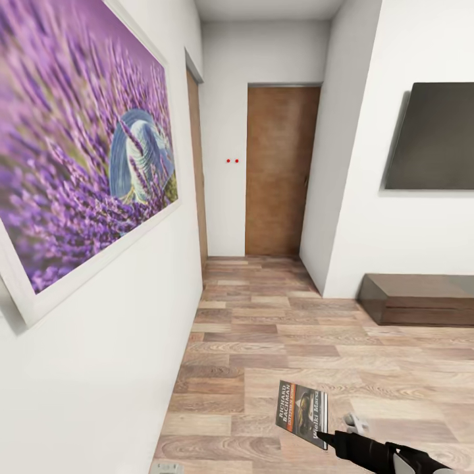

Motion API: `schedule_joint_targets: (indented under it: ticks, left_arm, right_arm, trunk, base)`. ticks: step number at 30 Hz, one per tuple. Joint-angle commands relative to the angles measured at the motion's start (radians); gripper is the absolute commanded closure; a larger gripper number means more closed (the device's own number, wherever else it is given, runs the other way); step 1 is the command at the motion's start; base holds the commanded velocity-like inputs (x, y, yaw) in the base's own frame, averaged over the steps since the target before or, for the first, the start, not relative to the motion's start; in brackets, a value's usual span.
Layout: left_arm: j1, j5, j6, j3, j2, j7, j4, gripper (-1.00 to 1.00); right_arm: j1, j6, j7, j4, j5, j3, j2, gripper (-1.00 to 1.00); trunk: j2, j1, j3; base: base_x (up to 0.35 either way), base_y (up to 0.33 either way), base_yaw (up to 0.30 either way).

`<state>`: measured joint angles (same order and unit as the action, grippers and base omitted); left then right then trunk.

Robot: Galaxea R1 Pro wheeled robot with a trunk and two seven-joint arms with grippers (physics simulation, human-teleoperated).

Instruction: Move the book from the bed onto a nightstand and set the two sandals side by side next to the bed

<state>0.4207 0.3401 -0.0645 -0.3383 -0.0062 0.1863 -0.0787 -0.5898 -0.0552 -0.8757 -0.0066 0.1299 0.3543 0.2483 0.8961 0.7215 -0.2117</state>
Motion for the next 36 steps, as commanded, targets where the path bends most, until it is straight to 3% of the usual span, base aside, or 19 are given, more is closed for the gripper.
schedule_joint_targets:
  ticks: [1,27,36]
  left_arm:
    - [0.001,0.010,-0.004,-0.008,0.000,0.002,0.002,-1.00]
    - [0.001,0.009,-0.004,-0.008,0.000,0.002,0.002,-1.00]
    - [0.001,0.009,-0.004,-0.008,0.000,0.002,0.002,-1.00]
  right_arm:
    - [-0.001,-0.006,-0.003,-0.001,0.007,0.015,0.000,1.00]
    - [-0.001,-0.006,-0.009,-0.001,0.007,0.015,0.000,1.00]
    - [-0.001,-0.006,-0.009,-0.001,0.007,0.015,0.000,1.00]
  trunk:
    - [0.001,0.001,-0.001]
    - [0.001,0.001,-0.001]
    - [0.001,0.001,-0.001]
  base:
    - [0.326,0.000,0.000]
    - [0.325,0.000,-0.046]
    - [0.325,0.000,-0.160]
